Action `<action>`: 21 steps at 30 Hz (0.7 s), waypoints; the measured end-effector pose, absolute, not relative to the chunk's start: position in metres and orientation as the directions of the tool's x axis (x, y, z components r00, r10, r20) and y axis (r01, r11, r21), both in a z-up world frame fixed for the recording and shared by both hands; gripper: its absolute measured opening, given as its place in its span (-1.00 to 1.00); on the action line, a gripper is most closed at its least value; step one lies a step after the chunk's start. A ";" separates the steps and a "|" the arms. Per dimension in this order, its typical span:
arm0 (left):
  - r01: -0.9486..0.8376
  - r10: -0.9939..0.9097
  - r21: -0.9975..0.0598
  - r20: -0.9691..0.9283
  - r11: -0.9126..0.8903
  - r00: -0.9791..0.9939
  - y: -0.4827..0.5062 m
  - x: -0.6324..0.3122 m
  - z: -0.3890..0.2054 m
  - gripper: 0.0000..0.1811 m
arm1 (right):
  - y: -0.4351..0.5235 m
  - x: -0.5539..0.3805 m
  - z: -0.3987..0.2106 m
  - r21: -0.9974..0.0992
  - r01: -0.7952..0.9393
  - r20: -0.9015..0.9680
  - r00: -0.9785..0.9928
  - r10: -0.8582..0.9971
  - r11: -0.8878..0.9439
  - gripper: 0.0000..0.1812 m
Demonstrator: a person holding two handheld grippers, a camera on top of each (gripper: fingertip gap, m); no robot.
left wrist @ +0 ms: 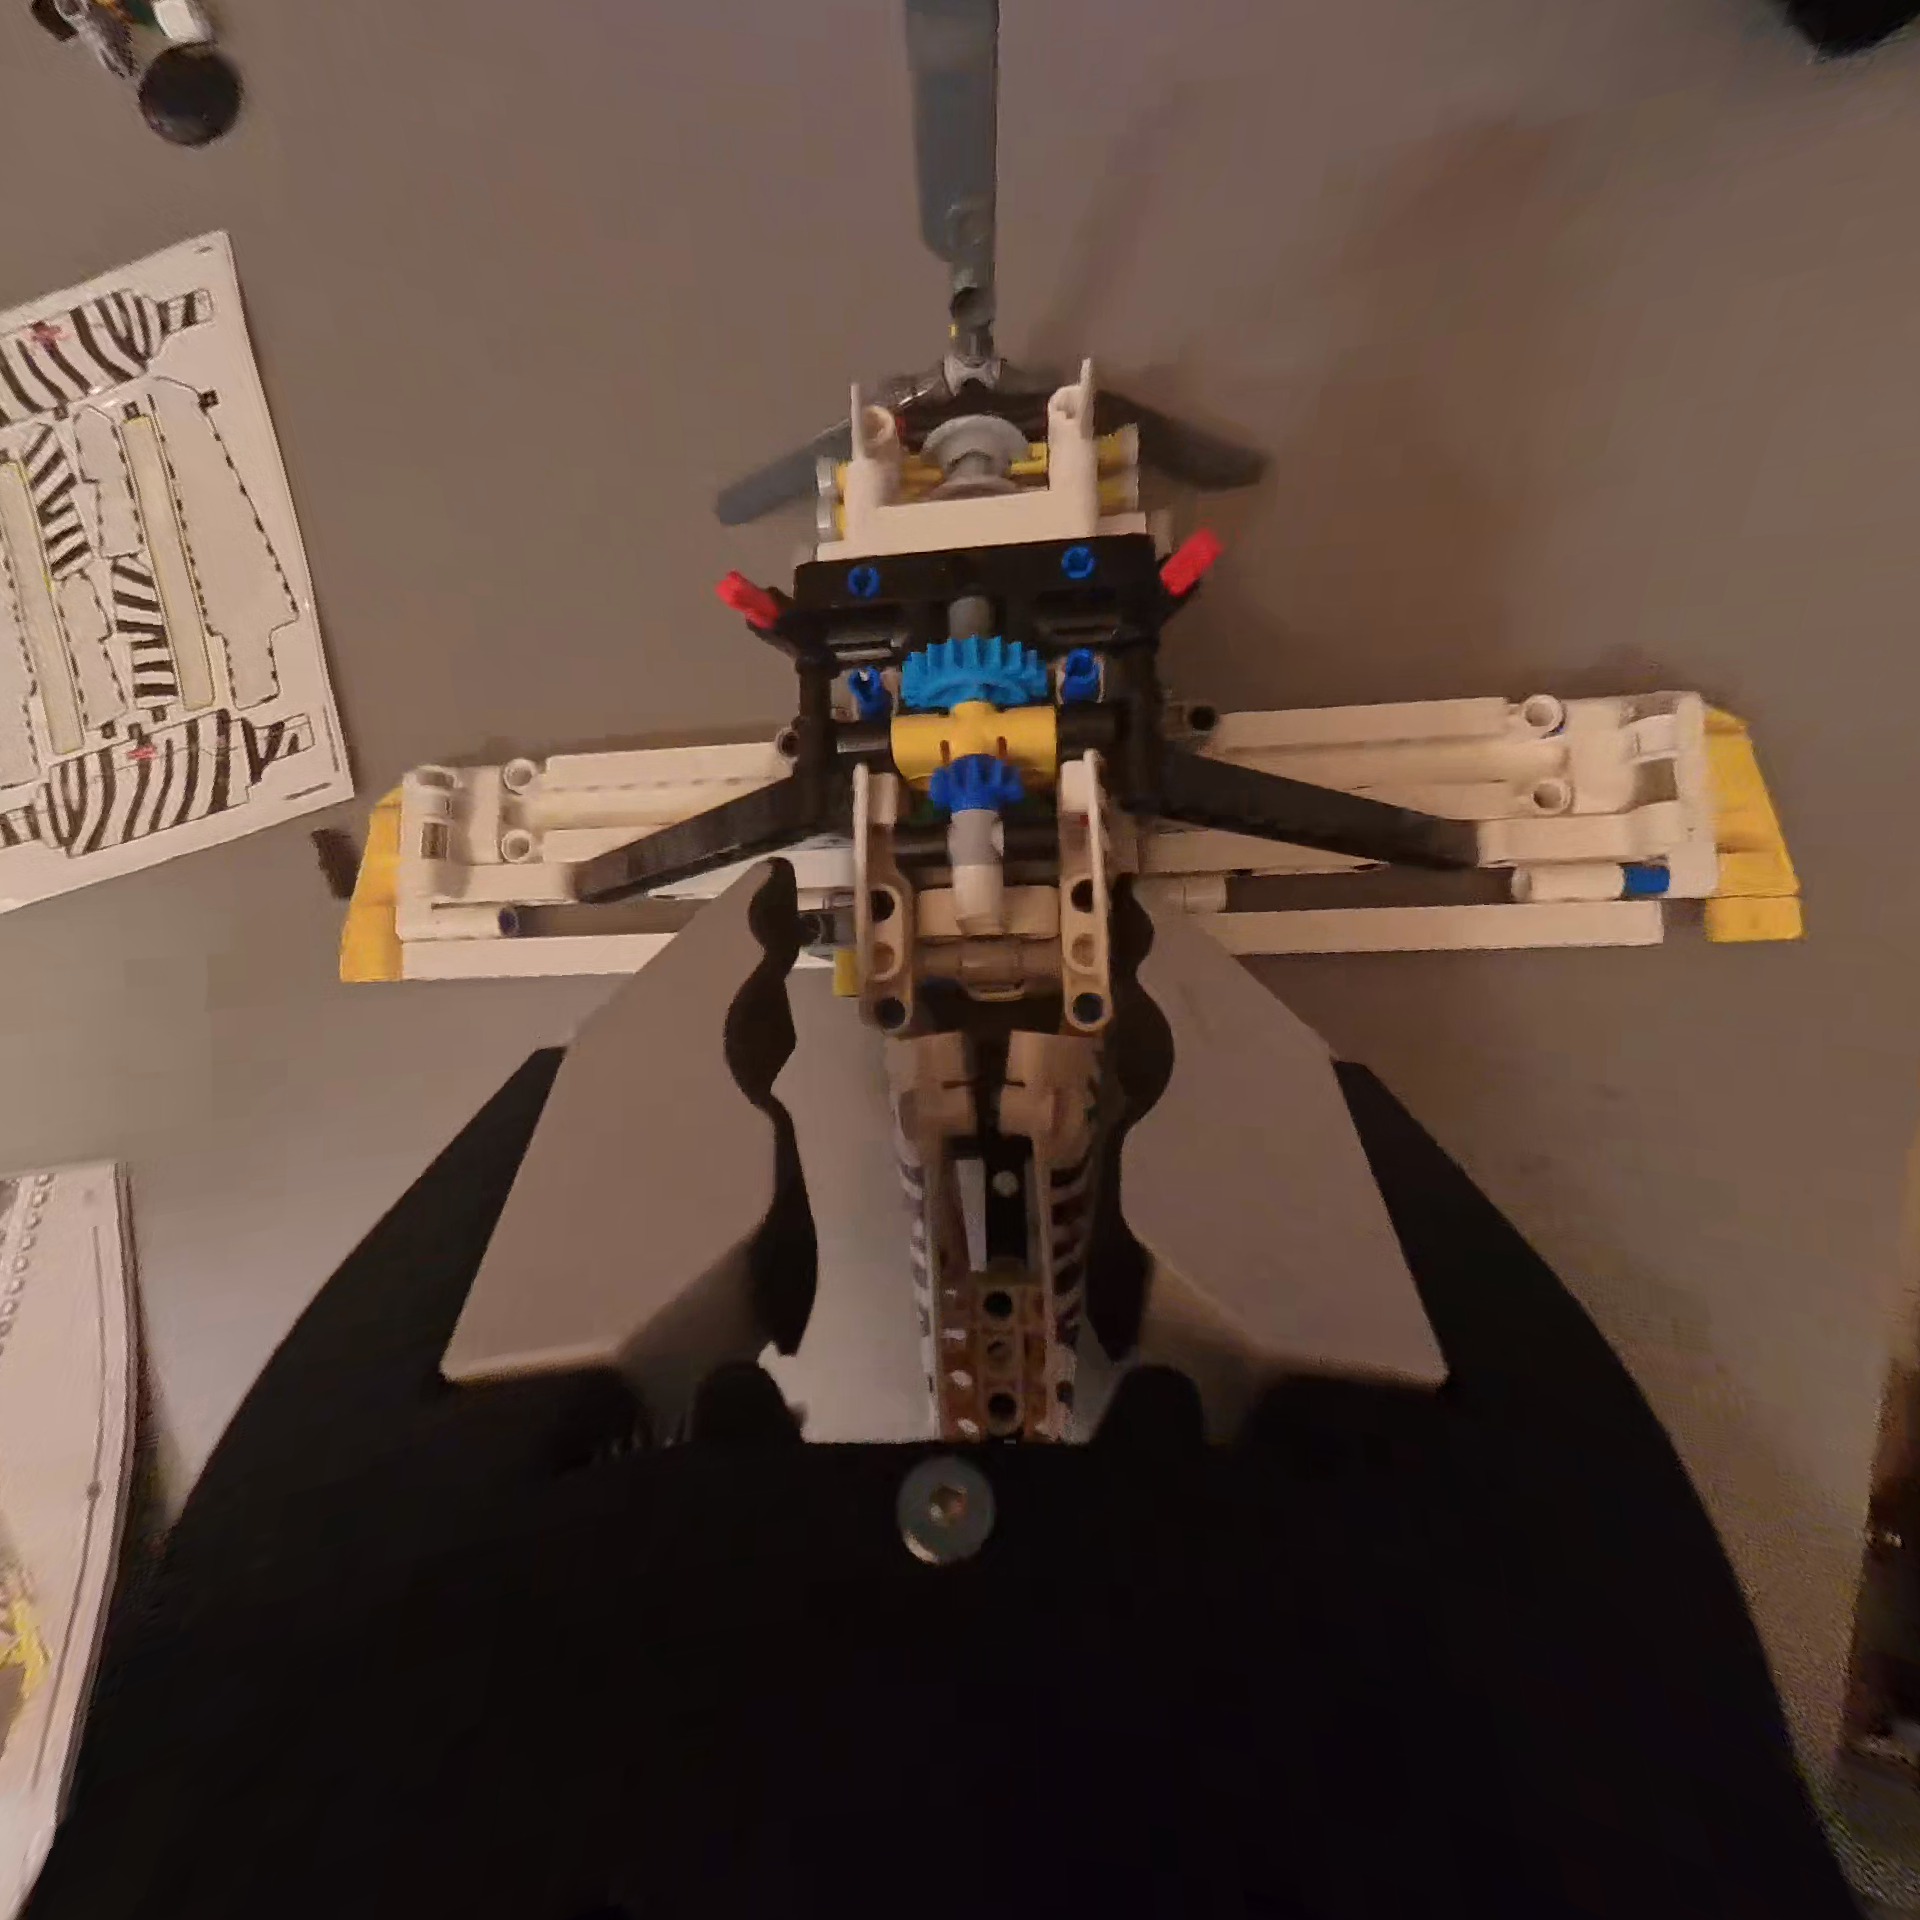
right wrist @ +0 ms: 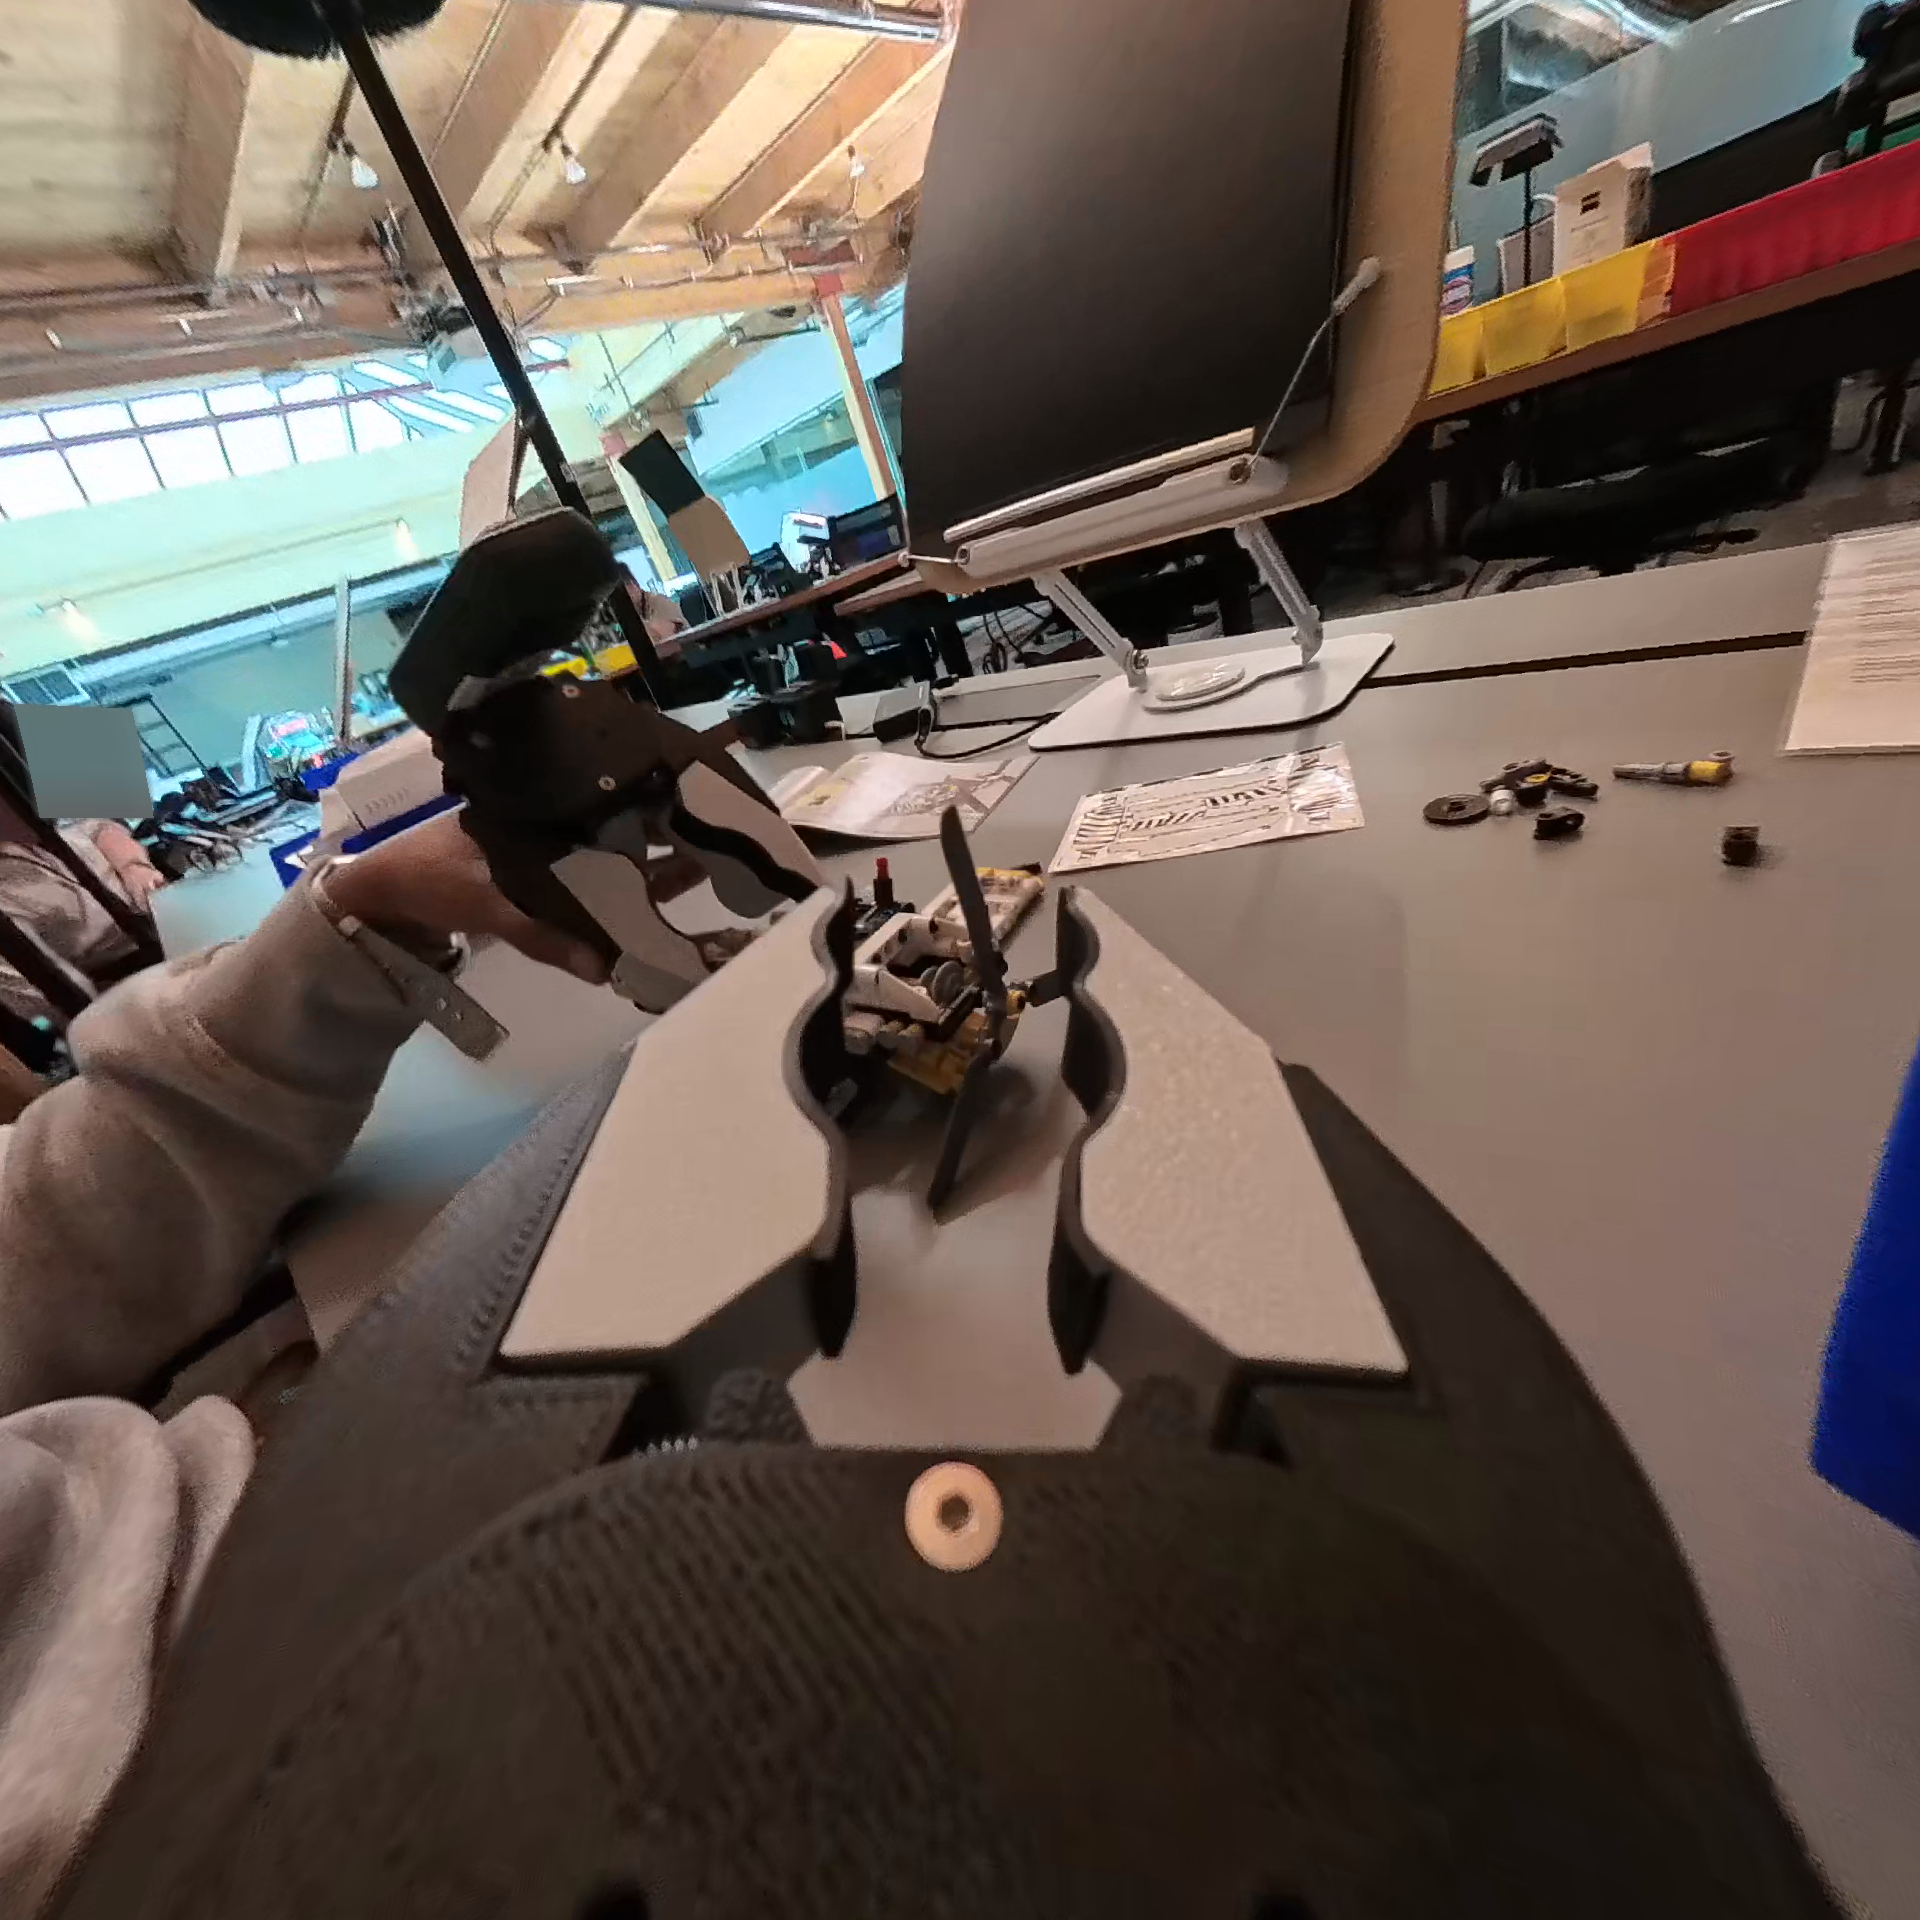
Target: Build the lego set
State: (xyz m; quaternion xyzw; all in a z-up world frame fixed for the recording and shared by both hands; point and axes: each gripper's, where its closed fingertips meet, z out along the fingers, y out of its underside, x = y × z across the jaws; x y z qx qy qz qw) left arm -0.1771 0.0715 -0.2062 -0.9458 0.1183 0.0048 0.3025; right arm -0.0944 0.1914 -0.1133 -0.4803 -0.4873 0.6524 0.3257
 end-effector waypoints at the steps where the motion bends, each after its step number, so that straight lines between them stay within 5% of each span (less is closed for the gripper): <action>1: -0.226 -0.218 -0.564 -0.082 -0.795 0.972 0.071 -0.176 -0.206 -0.35 | 0.192 -0.094 -0.113 -0.945 0.042 -0.321 -0.326 0.889 -0.325 -0.59; 3: -0.217 -0.226 -0.574 -0.057 -0.790 0.972 0.071 -0.171 -0.203 -0.51 | 0.190 -0.094 -0.114 -0.943 0.050 -0.326 -0.333 0.885 -0.329 -0.56; 11: -0.043 -0.161 -0.725 0.094 -0.687 0.983 0.065 -0.183 -0.177 -0.52 | 0.179 -0.095 -0.118 -0.970 0.062 -0.244 -0.324 0.914 -0.237 -0.57; 16: 0.177 -0.205 -0.913 0.265 -0.368 0.942 0.059 -0.192 -0.111 -0.52 | 0.186 -0.090 -0.111 -0.956 0.021 -0.284 -0.336 0.898 -0.294 -0.58; 21: 0.416 -0.420 -0.908 0.399 -0.055 0.815 0.032 -0.189 -0.040 -0.52 | 0.188 -0.089 -0.109 -0.947 0.012 -0.305 -0.345 0.887 -0.321 -0.57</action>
